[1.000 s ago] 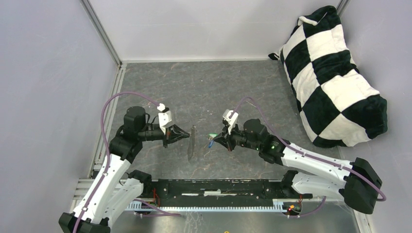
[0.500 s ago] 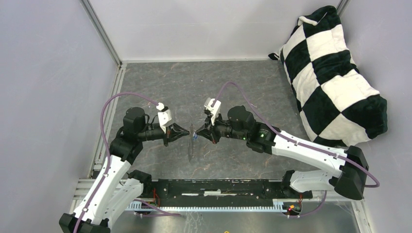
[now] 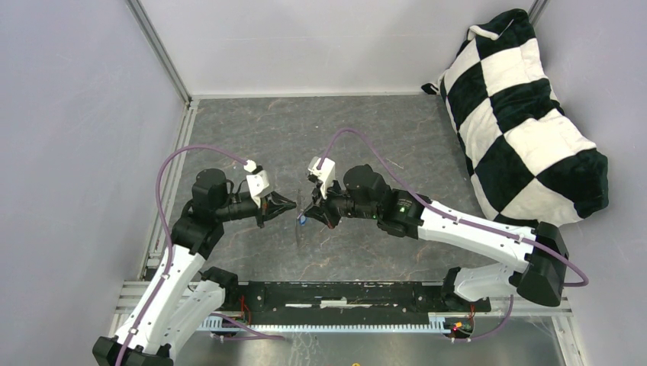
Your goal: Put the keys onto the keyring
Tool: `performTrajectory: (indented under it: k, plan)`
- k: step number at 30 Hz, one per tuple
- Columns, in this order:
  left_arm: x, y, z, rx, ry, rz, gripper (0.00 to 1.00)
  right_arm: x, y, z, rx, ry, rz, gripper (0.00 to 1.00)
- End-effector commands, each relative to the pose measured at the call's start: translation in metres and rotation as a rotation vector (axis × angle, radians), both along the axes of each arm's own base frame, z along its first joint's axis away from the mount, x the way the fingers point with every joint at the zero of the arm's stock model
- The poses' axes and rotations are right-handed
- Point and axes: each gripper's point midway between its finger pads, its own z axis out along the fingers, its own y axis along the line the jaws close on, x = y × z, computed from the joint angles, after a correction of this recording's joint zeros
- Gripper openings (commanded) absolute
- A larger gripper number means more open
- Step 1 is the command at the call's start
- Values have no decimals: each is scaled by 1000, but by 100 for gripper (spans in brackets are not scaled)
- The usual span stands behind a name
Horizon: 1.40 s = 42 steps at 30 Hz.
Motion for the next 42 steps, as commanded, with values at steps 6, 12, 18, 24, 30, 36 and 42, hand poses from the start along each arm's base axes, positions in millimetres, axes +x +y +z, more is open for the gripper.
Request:
performTrajectory:
  k: [6,12,18,24,30,36,42]
  plan:
    - [0,1,8,-14,-44,2,2,5,10,42,102,-62,-13,0]
    - [-1,0,6,-11,-39,-2,2,6,11,49,133,-67,-23,0]
    - [-3,1,5,-4,-43,-7,2,7,13,53,152,-69,-29,0]
    - [-4,1,6,-4,-49,-11,2,10,13,53,159,-62,-50,0]
    - [-5,2,5,1,-57,-14,2,11,14,51,161,-55,-53,0]
    - [-5,2,7,0,-65,-14,2,12,14,48,154,-46,-66,0]
    - [-6,2,8,-1,-72,-17,2,19,10,40,125,-26,-116,0]
